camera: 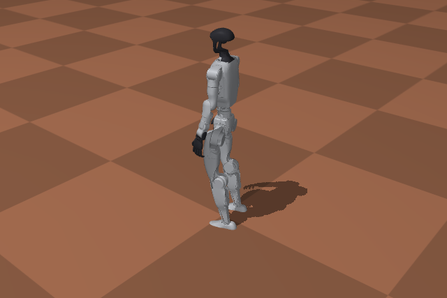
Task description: Walk
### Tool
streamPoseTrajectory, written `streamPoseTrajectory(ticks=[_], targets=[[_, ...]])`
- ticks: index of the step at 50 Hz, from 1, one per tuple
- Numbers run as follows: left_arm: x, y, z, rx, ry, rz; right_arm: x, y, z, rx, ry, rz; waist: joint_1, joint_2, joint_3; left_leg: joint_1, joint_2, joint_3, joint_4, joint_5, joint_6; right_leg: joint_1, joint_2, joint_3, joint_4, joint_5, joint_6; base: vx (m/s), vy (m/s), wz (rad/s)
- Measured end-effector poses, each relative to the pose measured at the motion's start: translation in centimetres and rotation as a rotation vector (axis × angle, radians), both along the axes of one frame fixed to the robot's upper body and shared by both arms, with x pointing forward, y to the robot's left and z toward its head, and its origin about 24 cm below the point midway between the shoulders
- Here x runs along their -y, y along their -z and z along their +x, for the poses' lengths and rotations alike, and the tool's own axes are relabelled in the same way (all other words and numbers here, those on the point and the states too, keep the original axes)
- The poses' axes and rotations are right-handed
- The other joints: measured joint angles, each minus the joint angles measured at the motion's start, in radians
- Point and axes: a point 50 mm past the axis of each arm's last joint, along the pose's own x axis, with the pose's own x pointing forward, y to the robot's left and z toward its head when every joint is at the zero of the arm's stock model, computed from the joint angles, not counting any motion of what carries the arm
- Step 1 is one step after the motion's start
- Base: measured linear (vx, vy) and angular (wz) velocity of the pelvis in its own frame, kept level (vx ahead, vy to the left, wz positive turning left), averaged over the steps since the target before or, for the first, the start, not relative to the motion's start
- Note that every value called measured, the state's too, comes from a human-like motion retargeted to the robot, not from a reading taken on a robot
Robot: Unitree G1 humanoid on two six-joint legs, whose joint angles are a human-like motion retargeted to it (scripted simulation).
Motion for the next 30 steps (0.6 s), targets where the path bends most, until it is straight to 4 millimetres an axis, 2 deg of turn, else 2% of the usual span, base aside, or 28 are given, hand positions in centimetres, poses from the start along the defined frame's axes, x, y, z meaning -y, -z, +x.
streamPoseTrajectory(ticks=[30], targets=[[-0.32, -0.03, -0.1, -0.003, -0.005, 0.013, -0.27, 0.07, -0.08, -0.003, 0.005, 0.003, -0.002, -0.004, -0.003, 0.002, 0.002, 0.0, 0.005, 0.002, -0.003, -0.001, 0.002, 0.002, 0.015, -0.006, -0.005, 0.0, 0.0, 0.0]])
